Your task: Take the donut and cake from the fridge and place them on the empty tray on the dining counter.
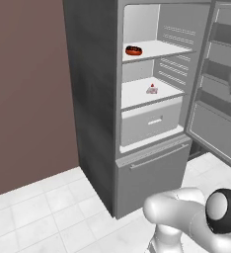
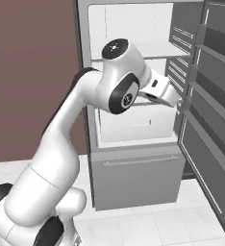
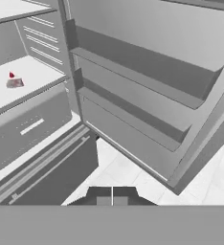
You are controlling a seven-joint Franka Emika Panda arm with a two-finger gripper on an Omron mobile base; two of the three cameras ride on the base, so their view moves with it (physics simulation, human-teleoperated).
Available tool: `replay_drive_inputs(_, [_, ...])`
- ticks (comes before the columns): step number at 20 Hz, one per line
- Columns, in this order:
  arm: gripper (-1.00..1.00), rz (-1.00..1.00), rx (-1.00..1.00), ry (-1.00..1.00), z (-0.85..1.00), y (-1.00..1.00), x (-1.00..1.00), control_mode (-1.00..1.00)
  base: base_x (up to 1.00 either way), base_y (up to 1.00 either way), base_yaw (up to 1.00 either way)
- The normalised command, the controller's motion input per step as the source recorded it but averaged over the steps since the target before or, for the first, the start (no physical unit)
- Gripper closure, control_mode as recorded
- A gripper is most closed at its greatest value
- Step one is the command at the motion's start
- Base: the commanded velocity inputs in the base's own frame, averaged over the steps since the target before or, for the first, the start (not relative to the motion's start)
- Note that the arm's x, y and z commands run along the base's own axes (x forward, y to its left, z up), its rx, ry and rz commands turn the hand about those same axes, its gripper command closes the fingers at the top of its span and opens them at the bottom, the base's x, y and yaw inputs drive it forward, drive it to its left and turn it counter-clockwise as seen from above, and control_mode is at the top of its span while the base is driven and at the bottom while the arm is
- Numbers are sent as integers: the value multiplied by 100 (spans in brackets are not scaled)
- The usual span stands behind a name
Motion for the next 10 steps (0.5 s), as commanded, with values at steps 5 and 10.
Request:
replay_drive_inputs(5, [-100, 17, -10, -14, -48, 100, -60, -100, 0, 0, 0])
replay_drive_inputs(10, [-100, 10, -6, -6, 0, 83, -64, -100, 0, 0, 0])
